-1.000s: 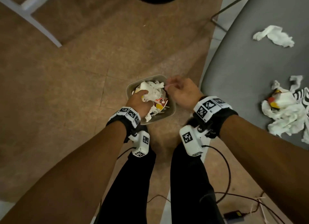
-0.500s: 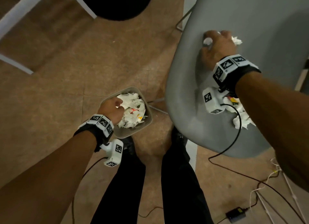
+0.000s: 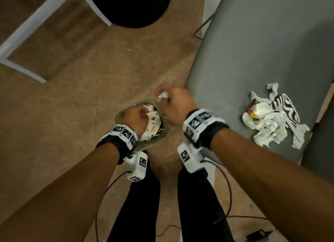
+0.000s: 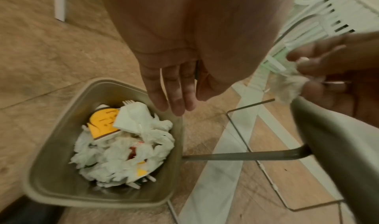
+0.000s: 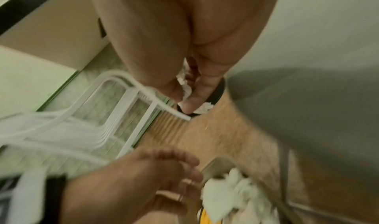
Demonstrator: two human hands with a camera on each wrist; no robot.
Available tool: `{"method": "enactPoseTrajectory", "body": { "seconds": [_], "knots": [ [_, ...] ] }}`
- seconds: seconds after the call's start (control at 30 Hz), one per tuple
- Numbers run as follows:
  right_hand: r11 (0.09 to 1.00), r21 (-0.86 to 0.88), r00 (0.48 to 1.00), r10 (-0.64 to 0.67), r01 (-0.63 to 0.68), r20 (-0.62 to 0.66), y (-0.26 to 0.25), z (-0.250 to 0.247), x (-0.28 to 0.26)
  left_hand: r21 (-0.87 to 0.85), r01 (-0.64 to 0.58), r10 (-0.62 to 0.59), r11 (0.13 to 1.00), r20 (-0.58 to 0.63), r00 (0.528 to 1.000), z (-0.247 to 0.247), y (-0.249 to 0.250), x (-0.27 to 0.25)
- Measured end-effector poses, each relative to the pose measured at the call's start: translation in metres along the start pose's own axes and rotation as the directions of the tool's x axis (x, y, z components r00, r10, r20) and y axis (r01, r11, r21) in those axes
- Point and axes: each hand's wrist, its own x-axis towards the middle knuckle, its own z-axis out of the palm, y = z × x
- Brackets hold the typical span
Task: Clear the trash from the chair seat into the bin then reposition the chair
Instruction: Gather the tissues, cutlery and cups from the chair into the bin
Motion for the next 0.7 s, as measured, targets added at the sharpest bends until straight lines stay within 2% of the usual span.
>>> {"method": "enactPoseTrajectory", "body": {
  "seconds": [0.07,0.13,0.23,0.27,0.33,0.43,0.5,0.6,0.7],
  "knots": [
    [1.000,-0.005,0.995,0.002,-0.001,0.102,-0.009,0.040,0.001,0.034,0.085,-0.086,0.996,0.037,0.996,-0.004,-0.025,0.000],
    [0.998,-0.006,0.978,0.060,-0.060,0.198,-0.007,0.076,0.004,0.107,0.140,-0.149,0.984,0.074,0.986,-0.009,-0.056,-0.003],
    [0.985,-0.084,0.910,0.169,-0.148,0.378,0.005,0.118,-0.001,0.210,0.139,-0.161,0.968,0.090,0.983,-0.014,-0.090,-0.013],
    [0.985,-0.098,0.901,0.170,-0.142,0.400,0.008,0.126,-0.004,0.226,0.143,-0.168,0.964,0.097,0.981,-0.014,-0.098,-0.017],
    [0.989,-0.100,0.918,0.139,-0.109,0.371,0.011,0.127,-0.009,0.240,0.144,-0.174,0.960,0.109,0.979,-0.015,-0.105,-0.022],
    [0.996,-0.086,0.948,0.046,-0.019,0.316,0.008,0.103,-0.009,0.225,0.129,-0.153,0.966,0.094,0.984,-0.014,-0.093,-0.019],
    [0.996,-0.075,0.953,-0.020,0.044,0.301,0.003,0.074,-0.009,0.199,0.104,-0.123,0.974,0.081,0.989,-0.013,-0.064,-0.017],
    [0.996,-0.004,0.975,-0.089,0.092,0.203,-0.006,0.016,-0.010,0.161,-0.033,0.027,0.986,0.038,0.999,-0.013,-0.001,-0.015],
    [0.993,0.076,0.994,-0.091,0.087,0.052,0.002,-0.049,-0.019,0.138,-0.185,0.181,0.973,0.041,0.983,-0.011,0.073,-0.016]
  ]
}}
